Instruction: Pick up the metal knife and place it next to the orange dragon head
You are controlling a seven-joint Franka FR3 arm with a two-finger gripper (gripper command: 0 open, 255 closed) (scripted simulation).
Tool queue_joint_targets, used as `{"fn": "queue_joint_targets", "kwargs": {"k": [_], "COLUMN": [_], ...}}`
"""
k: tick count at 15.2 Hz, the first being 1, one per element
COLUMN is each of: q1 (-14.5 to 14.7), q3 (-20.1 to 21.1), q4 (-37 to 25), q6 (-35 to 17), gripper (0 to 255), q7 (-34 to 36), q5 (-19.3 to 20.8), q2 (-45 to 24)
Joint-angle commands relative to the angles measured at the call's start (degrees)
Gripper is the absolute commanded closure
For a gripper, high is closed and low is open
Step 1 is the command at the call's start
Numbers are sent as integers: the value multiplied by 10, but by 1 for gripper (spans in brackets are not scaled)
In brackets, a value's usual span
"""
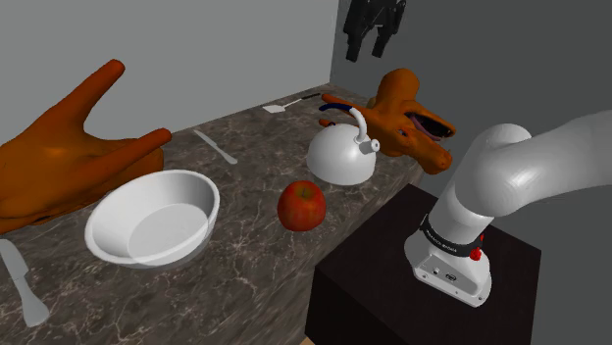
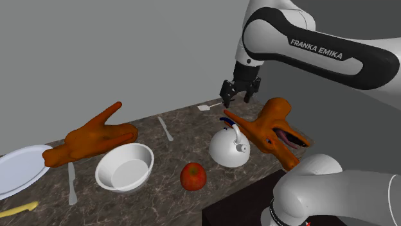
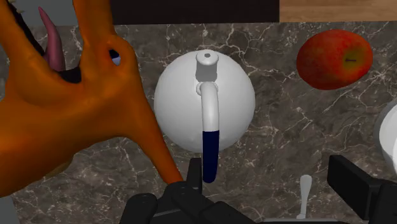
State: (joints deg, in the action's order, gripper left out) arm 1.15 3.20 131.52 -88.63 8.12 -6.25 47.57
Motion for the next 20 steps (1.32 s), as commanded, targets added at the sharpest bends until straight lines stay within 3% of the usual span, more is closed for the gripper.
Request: {"fn": "queue_joint_targets", "kwargs": {"k": [1, 11, 20], "q1": [0, 2, -3], "q3": [0, 69, 124], "q4": [0, -10, -85], "q6": [0, -162, -272], "gripper": [0, 0, 0], "q7": [0, 46, 105], "q5": [0, -5, 35], "q2": [0, -167, -353]}}
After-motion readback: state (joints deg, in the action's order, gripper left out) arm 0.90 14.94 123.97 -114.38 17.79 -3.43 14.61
